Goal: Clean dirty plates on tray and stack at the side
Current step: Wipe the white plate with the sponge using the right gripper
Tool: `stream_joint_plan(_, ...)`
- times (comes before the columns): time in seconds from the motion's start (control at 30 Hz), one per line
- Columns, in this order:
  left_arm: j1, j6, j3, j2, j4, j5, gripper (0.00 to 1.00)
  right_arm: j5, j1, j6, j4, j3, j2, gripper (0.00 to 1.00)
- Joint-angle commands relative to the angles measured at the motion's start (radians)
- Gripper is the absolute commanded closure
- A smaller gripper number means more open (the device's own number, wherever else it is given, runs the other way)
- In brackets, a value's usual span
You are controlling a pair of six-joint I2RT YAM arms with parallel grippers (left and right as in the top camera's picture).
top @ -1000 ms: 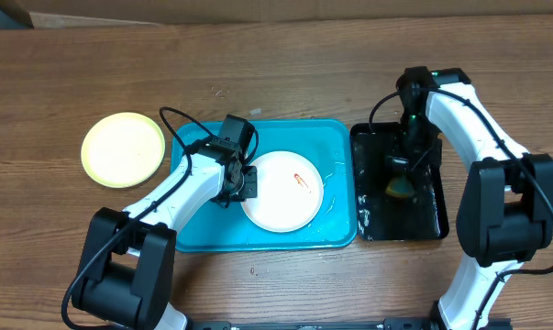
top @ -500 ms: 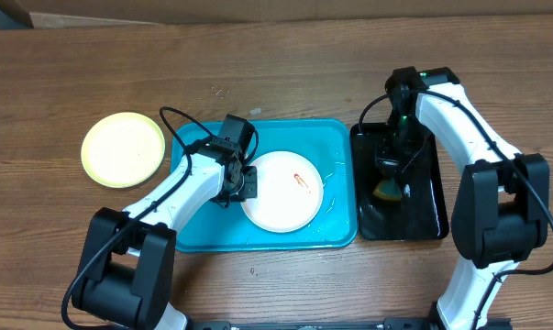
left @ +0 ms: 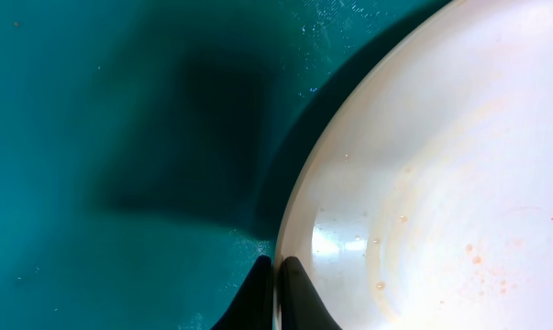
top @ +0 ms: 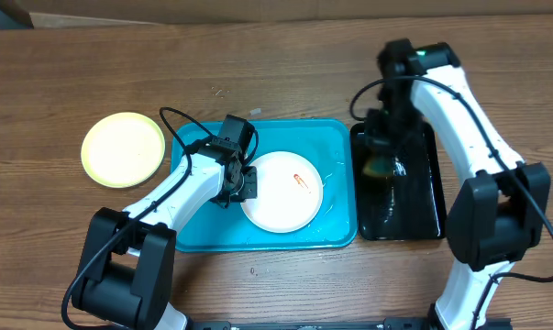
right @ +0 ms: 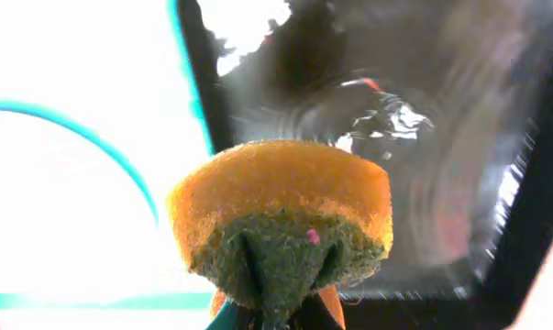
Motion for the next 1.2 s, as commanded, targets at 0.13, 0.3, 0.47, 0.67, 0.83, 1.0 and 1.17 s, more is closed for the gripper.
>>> stream_joint_plan(0.13, 0.005, 0.024, 0.013, 0.007, -0.005, -0.024, 0.96, -0.011, 0.248, -0.151, 0.153, 0.005, -0.024, 0.96)
stream_joint_plan(0.3, 0.005, 0.069, 0.013, 0.007, 0.008, -0.025, 0.95, 0.126, 0.370, -0.183, 0.248, -0.073, -0.008, 0.96)
stream_joint_plan(0.47, 0.005, 0.068, 0.013, 0.007, 0.018, -0.024, 0.70, 0.143, 0.414, -0.182, 0.336, -0.148, -0.007, 0.96)
stream_joint_plan(0.67, 0.005, 0.068, 0.013, 0.007, 0.016, -0.023, 0.82, 0.141, 0.413, -0.182, 0.388, -0.190, -0.006, 0.96)
stream_joint_plan(0.83, 0.005, 0.059, 0.013, 0.007, 0.016, -0.012, 0.86, 0.105, 0.413, -0.182, 0.423, -0.231, -0.006, 0.96)
stream_joint_plan(1.0, 0.005, 0.037, 0.013, 0.007, 0.012, -0.013, 0.96, 0.092, 0.413, -0.170, 0.505, -0.301, -0.006, 0.96)
stream_joint_plan(1.17, 0.003, 0.000, 0.013, 0.007, 0.013, 0.014, 0.96, 0.093, 0.406, -0.162, 0.590, -0.369, -0.006, 0.96)
